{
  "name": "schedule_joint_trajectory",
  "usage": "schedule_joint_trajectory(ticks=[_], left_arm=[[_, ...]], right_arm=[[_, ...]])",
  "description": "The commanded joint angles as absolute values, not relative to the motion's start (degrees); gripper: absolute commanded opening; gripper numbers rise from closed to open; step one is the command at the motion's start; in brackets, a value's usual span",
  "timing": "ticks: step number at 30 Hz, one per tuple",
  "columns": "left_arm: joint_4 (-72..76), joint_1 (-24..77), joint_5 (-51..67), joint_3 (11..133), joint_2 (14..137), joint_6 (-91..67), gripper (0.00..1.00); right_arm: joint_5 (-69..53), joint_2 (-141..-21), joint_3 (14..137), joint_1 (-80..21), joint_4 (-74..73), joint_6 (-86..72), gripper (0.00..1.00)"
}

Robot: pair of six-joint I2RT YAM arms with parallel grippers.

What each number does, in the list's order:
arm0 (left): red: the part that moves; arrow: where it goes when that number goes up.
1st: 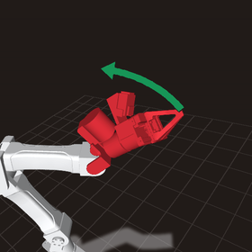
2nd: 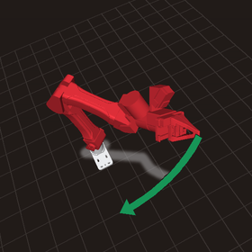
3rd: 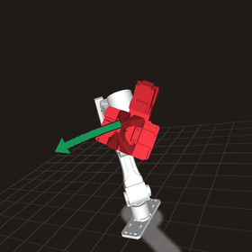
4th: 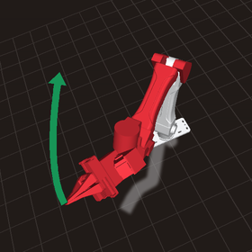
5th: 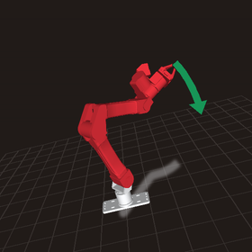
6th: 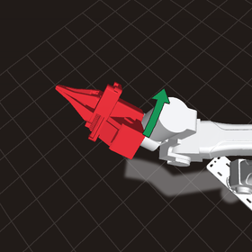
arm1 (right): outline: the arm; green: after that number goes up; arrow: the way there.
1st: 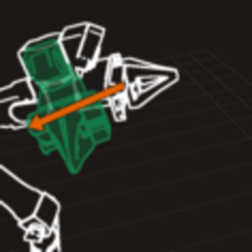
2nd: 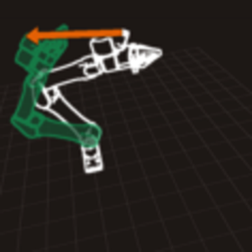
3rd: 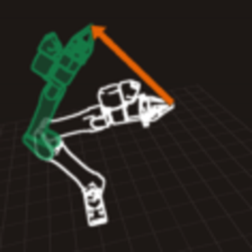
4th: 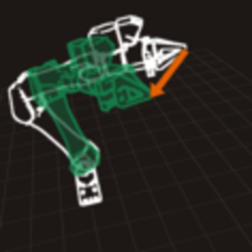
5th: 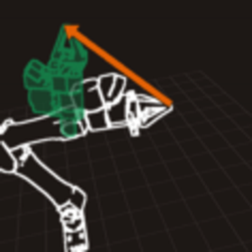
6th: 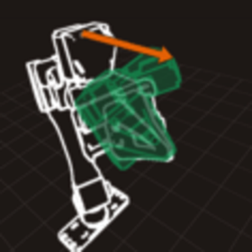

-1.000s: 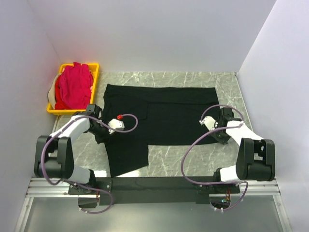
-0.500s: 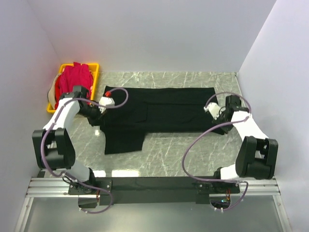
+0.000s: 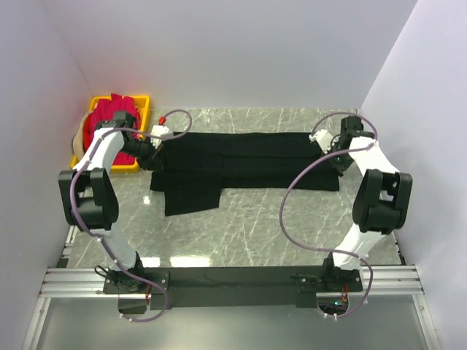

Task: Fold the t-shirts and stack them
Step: Fold the tshirt

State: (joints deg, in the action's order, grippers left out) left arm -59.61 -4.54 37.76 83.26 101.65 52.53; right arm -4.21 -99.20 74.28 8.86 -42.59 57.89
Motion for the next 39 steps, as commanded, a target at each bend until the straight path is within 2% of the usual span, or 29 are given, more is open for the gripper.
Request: schedule_joint_trajectory(ticks=[1,15,16,18,19,22,23,24,25,32,39], left_arm=[[-57.6,-5.1,38.8,89.5,105.2,48.9,0.01],[-46.0,-5.0,35.7,92.3,116.4,41.2,0.01],[-45.3,-5.0,35.4,92.7,116.7,39.7,0.10],[-44.6,-5.0,35.2,93.0,116.5,38.9,0.24],[-44.8,-5.1,35.7,93.0,115.9,38.8,0.35],[-45.0,-5.5,37.3,91.2,112.0,38.3,0.48],[-45.5,-5.6,37.9,90.7,109.4,38.1,0.49],[-45.5,-5.6,38.3,89.8,108.0,38.4,0.50],[-47.3,-5.4,38.8,87.5,106.5,40.5,0.55],[-43.3,-0.4,32.3,68.8,93.2,45.4,0.56],[-35.9,11.0,25.7,58.0,91.8,44.3,0.56]], right_arm=[[-2.6,-103.5,80.9,8.8,-43.7,56.7,0.00],[1.7,-117.1,89.2,5.8,-38.1,51.5,0.02],[2.4,-117.6,89.6,5.7,-37.5,51.2,0.14],[3.1,-117.6,90.3,5.7,-37.4,49.8,0.29],[2.9,-117.2,90.9,5.6,-37.8,49.2,0.38],[1.4,-113.9,92.5,5.9,-39.6,46.8,0.44],[0.7,-112.1,93.0,6.1,-40.4,45.4,0.46],[0.2,-111.3,93.5,6.1,-41.3,44.7,0.47],[-1.4,-110.5,94.1,6.2,-43.0,44.2,0.47],[-7.8,-108.7,95.4,5.8,-52.6,40.9,0.45],[-10.9,-109.7,93.9,5.8,-54.2,37.8,0.43]])
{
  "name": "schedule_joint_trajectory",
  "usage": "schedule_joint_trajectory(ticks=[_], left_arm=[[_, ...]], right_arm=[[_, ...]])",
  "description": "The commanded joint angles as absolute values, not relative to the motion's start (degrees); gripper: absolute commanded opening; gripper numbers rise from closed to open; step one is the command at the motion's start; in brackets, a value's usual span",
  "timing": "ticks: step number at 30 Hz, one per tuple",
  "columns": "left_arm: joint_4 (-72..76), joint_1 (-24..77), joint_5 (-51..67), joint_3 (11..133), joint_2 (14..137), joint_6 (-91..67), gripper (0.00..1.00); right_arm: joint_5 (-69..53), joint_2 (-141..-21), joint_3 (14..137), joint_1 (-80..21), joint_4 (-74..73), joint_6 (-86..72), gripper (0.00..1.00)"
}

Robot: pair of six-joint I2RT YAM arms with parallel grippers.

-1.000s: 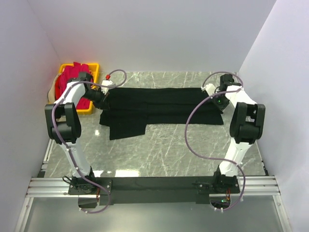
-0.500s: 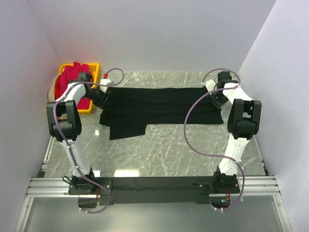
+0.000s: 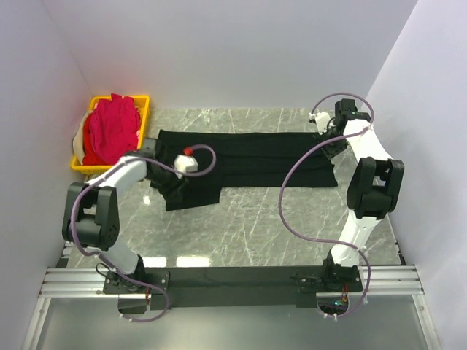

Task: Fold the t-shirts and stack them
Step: Fold the tshirt

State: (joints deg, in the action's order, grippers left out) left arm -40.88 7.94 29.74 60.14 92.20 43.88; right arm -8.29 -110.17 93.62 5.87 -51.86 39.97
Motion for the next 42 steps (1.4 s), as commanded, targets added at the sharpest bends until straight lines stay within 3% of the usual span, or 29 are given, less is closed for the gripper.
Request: schedule_joint_trajectory(ticks=[1,9,12,18,25,33,42], left_arm=[[-35.3,11.6,25.3,57.0,92.2,43.9,0.55],[-31.0,16.1,18.7,53.9,96.0,44.2,0.53],[-31.1,16.5,17.7,53.3,97.3,44.8,0.47],[-35.0,16.5,19.9,56.6,98.4,43.9,0.01],[-42.4,12.5,27.7,75.5,99.7,40.4,0.01],[-39.6,9.7,26.7,98.3,112.7,36.1,0.01],[-26.4,9.1,23.0,108.3,123.3,28.5,0.01]], right_arm=[[-10.9,-109.5,93.5,5.8,-54.1,37.8,0.43],[-12.5,-109.5,93.3,6.0,-55.3,37.5,0.41],[-12.2,-110.3,94.6,6.1,-55.4,37.0,0.41],[-12.4,-112.0,97.8,6.5,-55.9,36.1,0.41],[-11.3,-113.0,100.5,6.7,-56.2,36.6,0.41],[-11.1,-114.8,102.1,6.8,-56.2,36.6,0.41],[-11.1,-116.1,102.7,6.8,-55.8,36.3,0.41]])
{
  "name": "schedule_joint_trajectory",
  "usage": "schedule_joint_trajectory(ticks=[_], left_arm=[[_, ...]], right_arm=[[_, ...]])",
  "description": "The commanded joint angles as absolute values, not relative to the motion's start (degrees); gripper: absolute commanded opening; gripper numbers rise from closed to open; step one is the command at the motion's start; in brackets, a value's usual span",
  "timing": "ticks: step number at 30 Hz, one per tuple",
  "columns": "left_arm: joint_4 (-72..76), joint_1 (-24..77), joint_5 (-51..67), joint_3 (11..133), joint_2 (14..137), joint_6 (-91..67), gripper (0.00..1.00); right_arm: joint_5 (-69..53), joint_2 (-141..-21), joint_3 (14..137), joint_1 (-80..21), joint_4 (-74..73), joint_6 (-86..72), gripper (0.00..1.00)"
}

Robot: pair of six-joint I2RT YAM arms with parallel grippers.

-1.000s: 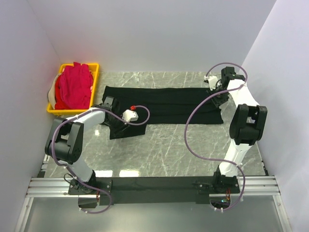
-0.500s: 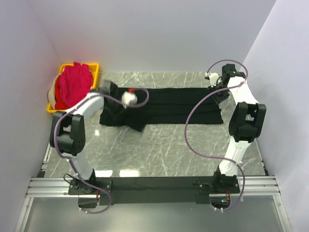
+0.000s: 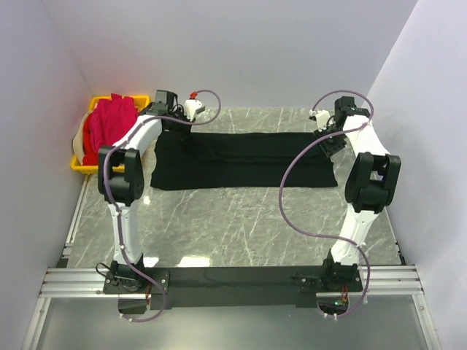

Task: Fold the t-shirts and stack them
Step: Fold the tshirt

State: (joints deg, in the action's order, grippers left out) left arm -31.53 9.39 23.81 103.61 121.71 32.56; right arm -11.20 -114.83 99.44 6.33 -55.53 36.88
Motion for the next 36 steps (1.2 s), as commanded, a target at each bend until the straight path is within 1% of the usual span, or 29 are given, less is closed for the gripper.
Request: schedule_joint_trajectory(ticks=[1,5,13,21,23,24,26,27,30,32,34,36], left_arm=[[-26.0,9.1,22.3,109.0,124.0,28.2,0.01],[-26.5,9.1,21.4,111.2,127.5,27.9,0.01],[-26.7,8.9,22.8,110.8,129.3,23.5,0.01],[-20.4,8.9,19.0,112.9,131.7,15.7,0.01],[-21.5,8.9,19.0,114.7,133.3,14.8,0.11],[-22.1,8.9,19.0,115.3,133.9,14.5,0.24],[-23.8,8.7,19.7,116.4,134.8,14.3,0.35],[-23.7,8.4,20.0,116.1,134.6,13.8,0.42],[-21.7,6.6,23.9,113.6,131.7,10.6,0.48],[-21.0,4.4,28.3,111.6,128.8,7.6,0.48],[-19.3,2.6,31.9,110.0,125.8,5.6,0.49],[-18.5,0.1,36.8,108.4,124.5,3.2,0.51]], right_arm=[[-11.1,-116.5,102.8,6.8,-55.8,36.3,0.41],[-11.3,-117.1,104.1,6.8,-56.1,36.0,0.41],[-13.7,-118.6,105.8,6.1,-57.4,34.6,0.42],[-14.4,-119.3,106.3,5.4,-56.9,33.3,0.42],[-14.8,-119.4,106.3,5.2,-56.9,33.3,0.43],[-14.9,-119.3,106.3,5.1,-57.0,33.2,0.43],[-15.1,-119.3,106.2,4.9,-57.2,33.0,0.45],[-15.5,-119.2,106.1,4.8,-57.3,33.0,0.45],[-18.0,-118.9,106.6,4.1,-57.9,32.2,0.46],[-19.3,-118.0,106.5,3.1,-57.2,30.9,0.45],[-20.8,-116.2,105.9,0.3,-53.7,28.8,0.45],[-22.0,-115.3,106.2,-4.7,-49.4,27.2,0.43]])
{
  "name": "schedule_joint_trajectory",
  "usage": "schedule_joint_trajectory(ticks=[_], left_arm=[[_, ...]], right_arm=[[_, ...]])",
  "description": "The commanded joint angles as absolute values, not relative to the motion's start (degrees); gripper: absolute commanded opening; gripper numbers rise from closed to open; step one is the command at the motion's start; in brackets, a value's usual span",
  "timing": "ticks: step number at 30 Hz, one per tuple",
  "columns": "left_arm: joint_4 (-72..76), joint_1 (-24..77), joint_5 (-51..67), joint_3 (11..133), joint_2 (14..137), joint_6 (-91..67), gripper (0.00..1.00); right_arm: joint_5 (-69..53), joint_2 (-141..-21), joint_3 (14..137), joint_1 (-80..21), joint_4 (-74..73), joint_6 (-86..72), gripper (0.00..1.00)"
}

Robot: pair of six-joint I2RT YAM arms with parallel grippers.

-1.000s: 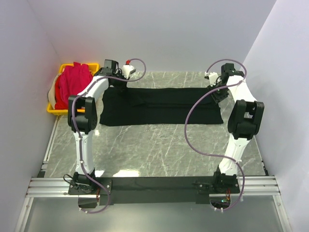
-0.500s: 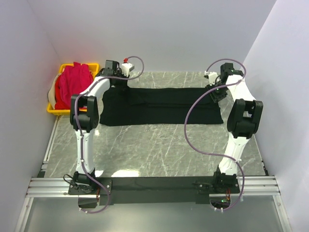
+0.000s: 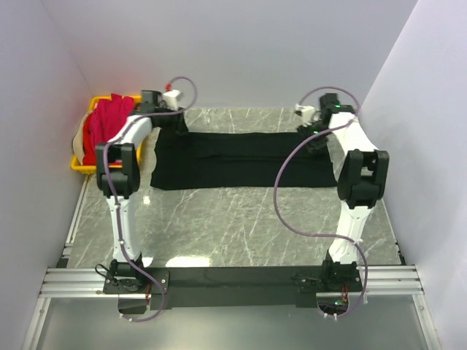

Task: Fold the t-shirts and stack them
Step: Fold the tshirt

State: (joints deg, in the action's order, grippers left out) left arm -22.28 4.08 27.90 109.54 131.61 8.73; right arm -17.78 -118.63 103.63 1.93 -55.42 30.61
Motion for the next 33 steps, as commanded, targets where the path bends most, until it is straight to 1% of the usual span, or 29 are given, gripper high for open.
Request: schedule_joint_trajectory(ticks=[1,2,3,4,6,7,8,9,10,13,16,17,20,26,33], left_arm=[[-18.8,-1.0,38.2,108.3,124.1,2.3,0.51],[-19.4,-2.6,39.3,108.9,124.2,0.5,0.50],[-20.3,-3.2,43.5,109.4,124.3,0.4,0.45],[-24.1,-3.7,45.6,110.0,124.5,0.5,0.43],[-24.3,-3.3,47.3,106.2,122.4,1.8,0.43],[-21.0,-2.4,46.9,103.3,119.1,1.8,0.44],[-19.8,-1.9,46.6,98.3,117.6,1.9,0.44],[-19.7,-1.2,46.4,96.8,116.5,2.8,0.46],[-20.9,0.9,46.0,95.7,115.0,3.9,0.48],[-18.3,4.1,44.8,89.9,112.9,3.9,0.49],[-14.4,7.9,42.6,85.1,113.0,-1.9,0.45],[-11.4,9.0,42.7,82.7,113.0,-5.3,0.46],[-8.5,11.5,42.0,79.9,113.7,-9.0,0.50],[-3.9,14.8,39.9,81.7,117.4,-14.2,0.54],[-1.4,15.0,35.3,87.8,123.6,-16.4,0.56]], right_arm=[[-23.1,-115.1,106.4,-6.1,-47.7,24.7,0.42],[-23.7,-115.4,107.6,-7.4,-46.2,23.7,0.37],[-24.2,-115.8,108.7,-8.9,-44.8,22.8,0.35],[-24.7,-118.1,112.5,-11.5,-45.3,21.4,0.30],[-24.3,-121.4,116.8,-13.7,-49.2,21.0,0.26],[-23.9,-124.3,118.4,-15.0,-50.3,21.6,0.24],[-22.7,-125.4,119.9,-15.4,-51.1,22.1,0.24],[-22.1,-126.1,119.6,-15.6,-51.2,22.5,0.24],[-21.5,-126.9,119.1,-15.6,-51.0,22.8,0.27],[-19.8,-127.4,116.3,-15.8,-49.9,22.9,0.27],[-19.6,-125.7,113.2,-15.6,-49.0,22.2,0.25],[-19.4,-125.0,111.2,-15.2,-48.4,22.0,0.25],[-19.2,-123.4,109.4,-13.6,-48.5,21.5,0.25],[-19.6,-123.0,107.8,-7.9,-51.2,20.1,0.22],[-16.9,-121.1,104.2,-1.2,-52.1,21.4,0.21]])
